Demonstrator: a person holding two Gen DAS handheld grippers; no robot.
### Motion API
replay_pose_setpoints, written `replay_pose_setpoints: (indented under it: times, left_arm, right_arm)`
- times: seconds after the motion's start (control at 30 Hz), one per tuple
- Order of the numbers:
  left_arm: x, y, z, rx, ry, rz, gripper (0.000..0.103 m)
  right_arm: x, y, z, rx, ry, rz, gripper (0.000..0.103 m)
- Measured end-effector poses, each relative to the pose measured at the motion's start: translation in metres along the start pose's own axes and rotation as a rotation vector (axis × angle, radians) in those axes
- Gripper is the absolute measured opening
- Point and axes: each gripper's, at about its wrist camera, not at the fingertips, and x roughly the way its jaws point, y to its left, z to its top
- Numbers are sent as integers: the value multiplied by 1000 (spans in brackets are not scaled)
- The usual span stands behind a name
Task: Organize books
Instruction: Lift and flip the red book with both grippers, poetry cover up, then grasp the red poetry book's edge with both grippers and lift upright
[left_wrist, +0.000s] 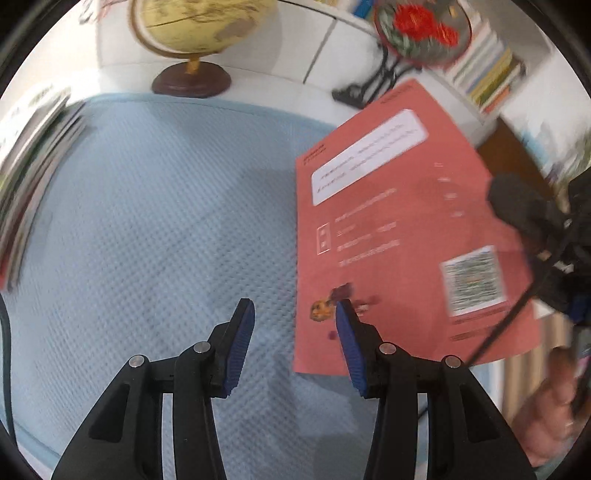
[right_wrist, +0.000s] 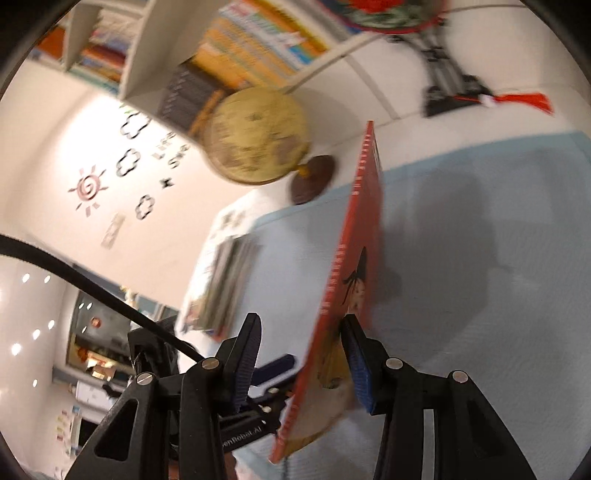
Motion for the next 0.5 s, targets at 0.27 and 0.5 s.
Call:
replay_pose_setpoints:
  times: [0.27, 0.5]
  left_arm:
    - [-45, 78, -13, -213, -112, 119, 43]
    - [-52, 141, -27, -283, -77, 230, 43]
  right_arm:
    - [62, 48, -10, -68, 133, 118, 45]
    - [87, 35, -29, -76, 201, -8, 45]
